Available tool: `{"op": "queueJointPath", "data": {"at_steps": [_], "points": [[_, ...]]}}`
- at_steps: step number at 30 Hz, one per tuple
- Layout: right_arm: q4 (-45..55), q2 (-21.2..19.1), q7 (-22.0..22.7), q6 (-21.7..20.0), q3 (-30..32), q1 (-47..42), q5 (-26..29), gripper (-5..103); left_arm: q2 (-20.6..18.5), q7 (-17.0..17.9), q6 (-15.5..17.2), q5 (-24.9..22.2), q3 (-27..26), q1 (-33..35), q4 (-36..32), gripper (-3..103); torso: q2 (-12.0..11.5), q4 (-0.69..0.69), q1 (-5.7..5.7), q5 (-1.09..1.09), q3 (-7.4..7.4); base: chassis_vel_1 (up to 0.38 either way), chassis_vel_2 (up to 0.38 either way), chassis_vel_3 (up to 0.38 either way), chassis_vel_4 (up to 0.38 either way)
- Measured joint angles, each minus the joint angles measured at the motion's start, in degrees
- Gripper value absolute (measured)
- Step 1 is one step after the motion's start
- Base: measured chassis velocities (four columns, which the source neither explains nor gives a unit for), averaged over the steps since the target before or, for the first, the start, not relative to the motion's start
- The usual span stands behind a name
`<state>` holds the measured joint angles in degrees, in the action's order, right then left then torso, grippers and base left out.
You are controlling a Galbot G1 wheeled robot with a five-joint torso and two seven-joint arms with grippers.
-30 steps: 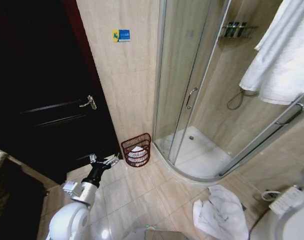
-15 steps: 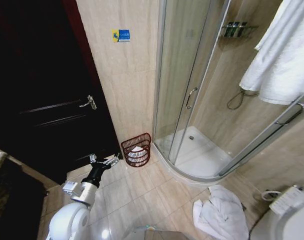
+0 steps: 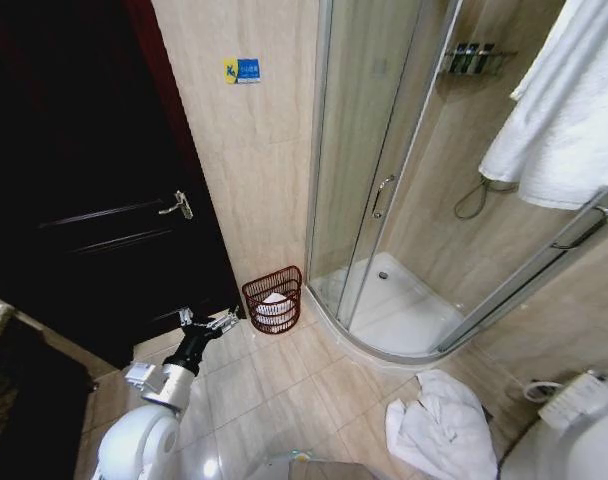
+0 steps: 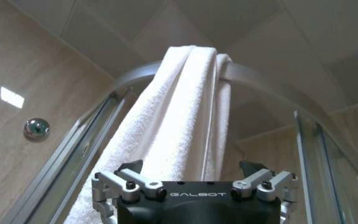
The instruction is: Discard the used towel into the hamper.
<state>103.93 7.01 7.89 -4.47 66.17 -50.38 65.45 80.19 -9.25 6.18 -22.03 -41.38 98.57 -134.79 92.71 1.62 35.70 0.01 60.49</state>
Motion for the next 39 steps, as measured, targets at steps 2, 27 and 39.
{"op": "queueJointPath", "data": {"at_steps": [2, 27, 39], "points": [[-0.79, -1.47, -0.17, 0.49, 0.53, -0.68, 0.95, 100, 0.0, 0.0, 0.0, 0.0, 0.0, 0.0, 0.0, 99, 0.0, 0.0, 0.0, 0.0, 0.0, 0.0, 0.0, 0.0, 0.0], [-4.55, 0.06, 2.16, 3.3, 8.7, -6.46, -12.0, 100, 0.0, 0.0, 0.0, 0.0, 0.0, 0.0, 0.0, 99, 0.01, 0.0, 0.0, 0.03, 0.0, 0.0, 0.0, 0.0, 0.0], [-1.02, 17.65, 3.68, 5.54, -4.57, 6.11, -25.02, 100, 0.0, 0.0, 0.0, 0.0, 0.0, 0.01, -0.01, 99, 0.01, 0.03, 0.0, -0.02, 0.0, 0.0, 0.0, 0.0, 0.0]]}}
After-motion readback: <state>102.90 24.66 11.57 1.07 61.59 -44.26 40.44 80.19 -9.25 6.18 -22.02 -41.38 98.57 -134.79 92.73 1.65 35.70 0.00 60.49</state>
